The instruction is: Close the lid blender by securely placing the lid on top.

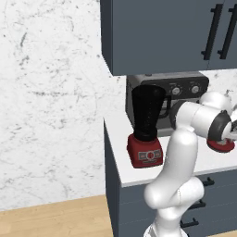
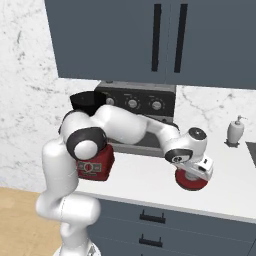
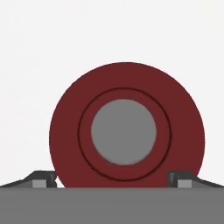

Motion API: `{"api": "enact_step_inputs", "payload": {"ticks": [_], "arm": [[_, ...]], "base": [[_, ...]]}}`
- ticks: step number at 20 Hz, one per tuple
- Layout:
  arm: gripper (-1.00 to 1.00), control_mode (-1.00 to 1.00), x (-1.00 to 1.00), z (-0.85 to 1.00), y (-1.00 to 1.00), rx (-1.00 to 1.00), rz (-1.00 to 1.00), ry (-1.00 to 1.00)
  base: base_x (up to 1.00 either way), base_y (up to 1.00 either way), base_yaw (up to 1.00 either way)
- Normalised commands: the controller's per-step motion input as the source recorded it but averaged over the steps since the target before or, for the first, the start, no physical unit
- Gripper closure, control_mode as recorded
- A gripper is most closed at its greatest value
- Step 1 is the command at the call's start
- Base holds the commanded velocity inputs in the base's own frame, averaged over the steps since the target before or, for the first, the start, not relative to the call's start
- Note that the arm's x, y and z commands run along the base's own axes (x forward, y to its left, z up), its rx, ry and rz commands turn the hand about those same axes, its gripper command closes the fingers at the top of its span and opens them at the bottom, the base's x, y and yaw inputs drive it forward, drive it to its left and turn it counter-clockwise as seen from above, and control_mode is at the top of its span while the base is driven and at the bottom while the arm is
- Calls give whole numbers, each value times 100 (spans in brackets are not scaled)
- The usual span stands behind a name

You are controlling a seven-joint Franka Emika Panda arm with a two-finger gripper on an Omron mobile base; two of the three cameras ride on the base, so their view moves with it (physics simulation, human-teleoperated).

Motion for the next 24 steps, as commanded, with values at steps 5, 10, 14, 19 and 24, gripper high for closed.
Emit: {"api": "enact_step_inputs", "payload": {"ticks": [5,10,14,19,24], "arm": [[-100,-100,13,-14,-15,1,1,1],[-100,-100,17,-12,0,0,4,1],[-100,-100,18,-14,0,0,5,0],[100,-100,9,-25,4,0,3,0],[100,-100,1,-36,8,0,3,2]], "base": [[0,0,0],[0,0,0],[0,0,0],[0,0,0],[0,0,0]]}}
